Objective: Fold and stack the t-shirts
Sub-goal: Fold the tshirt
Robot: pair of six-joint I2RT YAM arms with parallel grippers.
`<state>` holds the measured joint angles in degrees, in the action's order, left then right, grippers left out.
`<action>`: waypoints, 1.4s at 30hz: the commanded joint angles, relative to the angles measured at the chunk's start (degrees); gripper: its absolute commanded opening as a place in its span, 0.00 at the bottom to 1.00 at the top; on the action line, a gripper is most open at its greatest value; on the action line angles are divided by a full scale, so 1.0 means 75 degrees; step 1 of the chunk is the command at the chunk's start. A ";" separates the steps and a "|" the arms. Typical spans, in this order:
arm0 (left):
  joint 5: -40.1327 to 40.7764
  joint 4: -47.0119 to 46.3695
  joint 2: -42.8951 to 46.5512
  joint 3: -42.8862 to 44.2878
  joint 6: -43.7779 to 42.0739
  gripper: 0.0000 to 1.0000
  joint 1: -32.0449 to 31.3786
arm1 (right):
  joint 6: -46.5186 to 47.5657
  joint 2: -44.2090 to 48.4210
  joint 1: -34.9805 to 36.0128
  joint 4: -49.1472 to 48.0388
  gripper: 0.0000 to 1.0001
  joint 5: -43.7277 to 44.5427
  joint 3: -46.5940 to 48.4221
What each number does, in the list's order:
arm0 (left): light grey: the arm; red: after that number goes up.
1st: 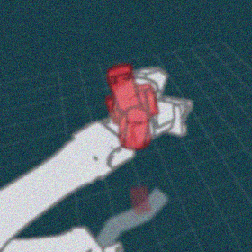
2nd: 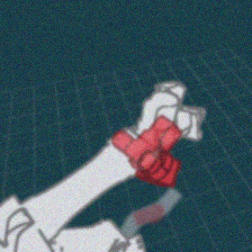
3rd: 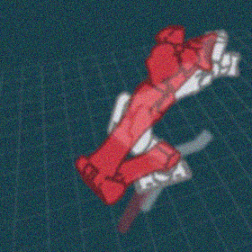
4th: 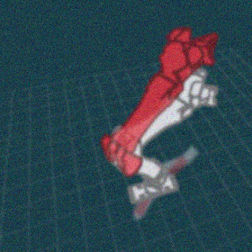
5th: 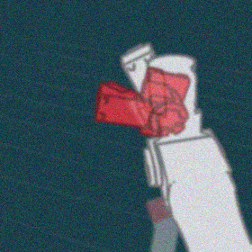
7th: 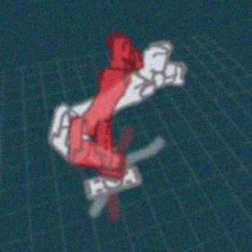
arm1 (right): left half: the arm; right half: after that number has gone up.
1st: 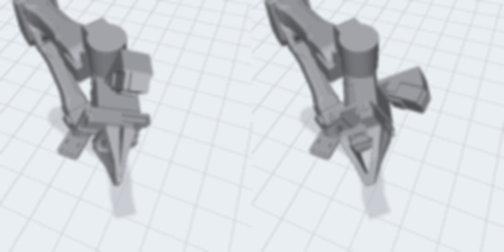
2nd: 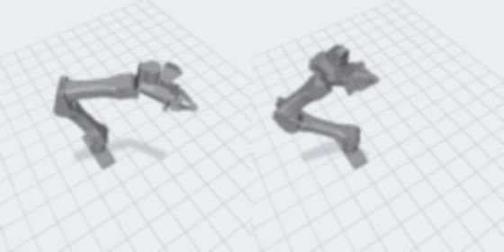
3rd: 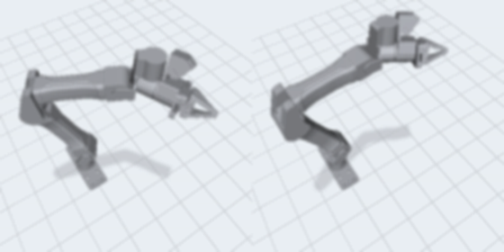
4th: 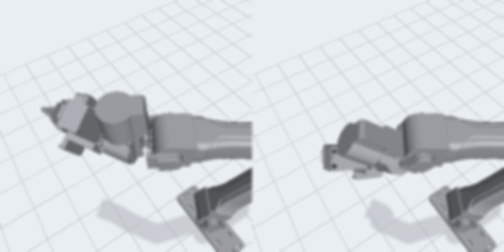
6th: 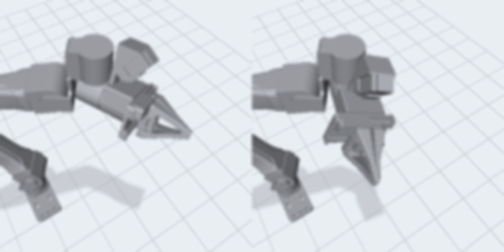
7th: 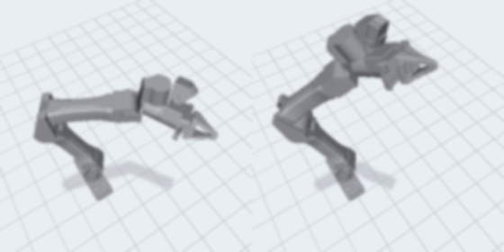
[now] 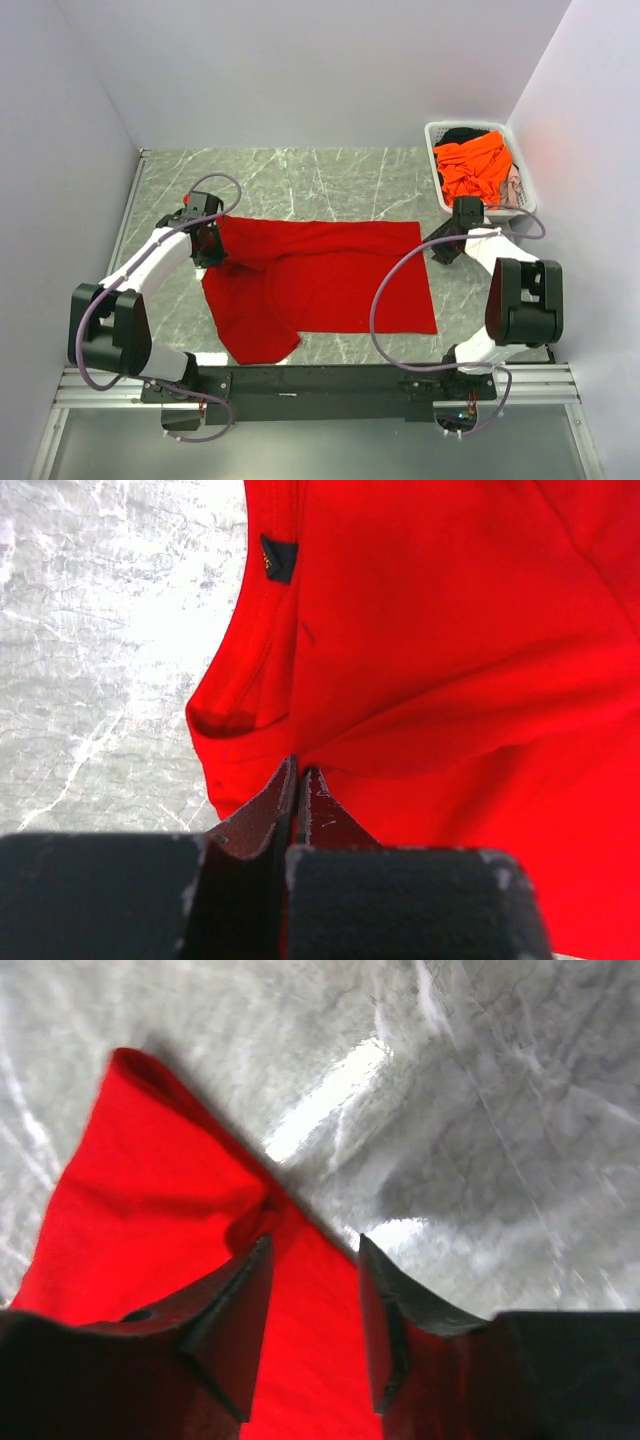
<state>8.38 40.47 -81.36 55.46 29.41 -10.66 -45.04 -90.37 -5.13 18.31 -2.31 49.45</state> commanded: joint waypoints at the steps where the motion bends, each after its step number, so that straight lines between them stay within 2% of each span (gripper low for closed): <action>1: 0.0043 0.0182 0.0278 0.0186 0.0110 0.01 -0.0009 | 0.0227 0.0634 0.0003 0.0243 0.48 0.0470 0.0297; 11: -0.0157 0.0733 0.0559 0.0574 0.0402 0.01 -0.0173 | 0.0485 0.1337 0.0250 0.0524 0.57 0.0928 0.0461; 18: -0.0788 0.0383 0.0946 -0.0584 0.0953 0.01 -0.0325 | 0.0673 0.1303 0.0554 0.0430 0.58 0.1057 0.0508; 22: -0.0931 0.0194 0.1133 -0.0715 0.1223 0.07 -0.0326 | 0.0848 0.1163 0.0915 0.0337 0.58 0.1069 0.0730; 23: -0.0872 0.0182 0.1203 -0.0669 0.1293 0.12 -0.0325 | 0.0883 0.1104 0.0964 0.0302 0.58 0.1104 0.0777; 24: -0.0790 0.0159 0.1273 -0.0622 0.1352 0.34 -0.0325 | 0.0930 0.1057 0.1023 0.0290 0.58 0.1116 0.0836; 25: -0.0569 0.0136 0.1344 -0.0575 0.1352 0.42 -0.0256 | 0.0989 0.1022 0.1058 0.0290 0.58 0.1104 0.0952; 29: -0.0228 -0.0109 0.1438 -0.0224 0.1294 0.61 0.0141 | 0.1130 0.0765 0.1094 -0.0025 0.58 0.0707 0.1105; 30: -0.0192 -0.0250 0.1450 -0.0095 0.1247 0.69 0.0271 | 0.1153 0.0706 0.1094 -0.0061 0.57 0.0636 0.1152; 31: -0.0157 -0.0437 0.1392 -0.0048 0.1224 0.73 0.0411 | 0.1200 0.0624 0.1105 -0.0097 0.57 0.0485 0.1234; 35: -0.0636 -0.1293 0.0585 0.0478 0.1060 0.74 0.1208 | 0.1270 0.0109 0.1105 -0.0167 0.55 0.0331 0.1550; 38: -0.1035 -0.1762 -0.0399 0.0936 0.1048 0.69 0.1397 | 0.1224 -0.0231 0.1094 -0.0179 0.52 0.0076 0.1738; 42: -0.1024 -0.1985 -0.1606 0.1791 0.0977 0.59 0.1397 | 0.1224 -0.0642 0.1105 -0.0144 0.50 -0.0126 0.2007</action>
<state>2.61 29.39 -89.62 65.14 37.93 -0.14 -36.42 -93.69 3.07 18.59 -1.58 61.45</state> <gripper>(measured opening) 0.606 0.508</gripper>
